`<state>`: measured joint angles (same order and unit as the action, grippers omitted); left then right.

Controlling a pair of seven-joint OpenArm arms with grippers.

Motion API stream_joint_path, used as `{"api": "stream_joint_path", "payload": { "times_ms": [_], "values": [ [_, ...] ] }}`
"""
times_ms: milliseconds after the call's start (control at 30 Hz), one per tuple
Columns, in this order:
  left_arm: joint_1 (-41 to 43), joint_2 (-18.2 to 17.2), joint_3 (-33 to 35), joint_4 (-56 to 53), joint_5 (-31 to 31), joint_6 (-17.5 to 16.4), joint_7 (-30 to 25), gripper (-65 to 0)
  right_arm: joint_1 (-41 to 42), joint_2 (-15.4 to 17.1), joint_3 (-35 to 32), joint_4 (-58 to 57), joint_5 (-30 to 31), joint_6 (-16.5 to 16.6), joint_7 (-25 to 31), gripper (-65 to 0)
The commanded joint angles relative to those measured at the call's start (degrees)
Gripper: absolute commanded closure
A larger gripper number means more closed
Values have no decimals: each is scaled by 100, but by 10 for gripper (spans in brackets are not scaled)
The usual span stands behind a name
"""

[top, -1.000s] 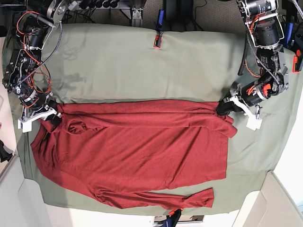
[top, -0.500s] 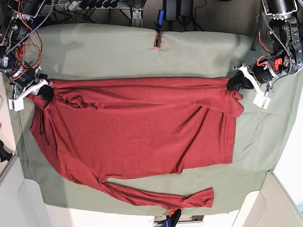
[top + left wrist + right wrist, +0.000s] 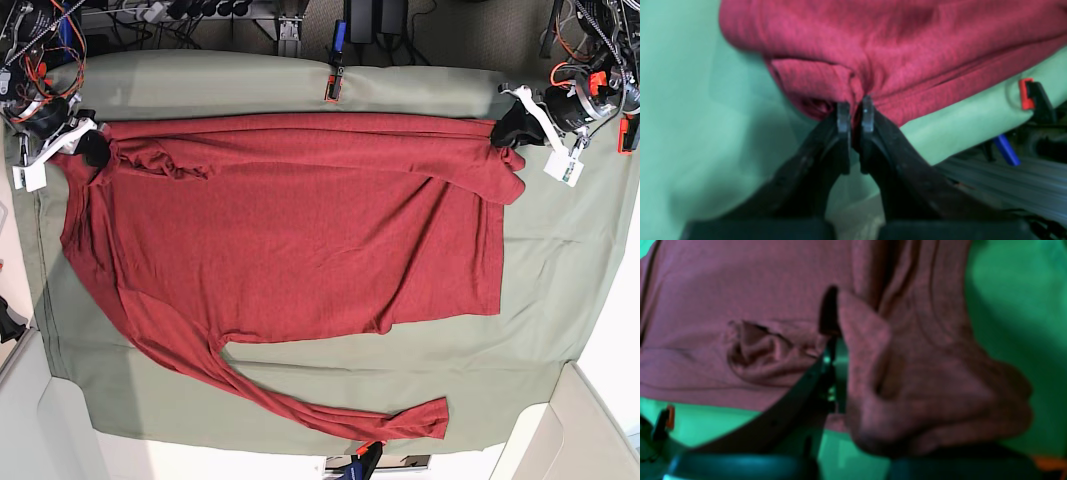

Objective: Fold the T-shirt properly
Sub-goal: 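Release and regrasp the shirt corners with both grippers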

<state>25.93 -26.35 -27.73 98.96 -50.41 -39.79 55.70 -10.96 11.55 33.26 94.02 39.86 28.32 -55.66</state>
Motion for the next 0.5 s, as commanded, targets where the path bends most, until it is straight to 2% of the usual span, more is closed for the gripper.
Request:
{"api": "stream_joint_path", "payload": {
  "times_ms": [0,467],
  "values": [
    [33,-114,-162,83,-17,-21,-37,0,-48,101,66,107,35,44,96,0],
    [184,-111,-267,81,-74,-21,-170,0,-337,98,63,105,87,44,192,0]
  ]
}}
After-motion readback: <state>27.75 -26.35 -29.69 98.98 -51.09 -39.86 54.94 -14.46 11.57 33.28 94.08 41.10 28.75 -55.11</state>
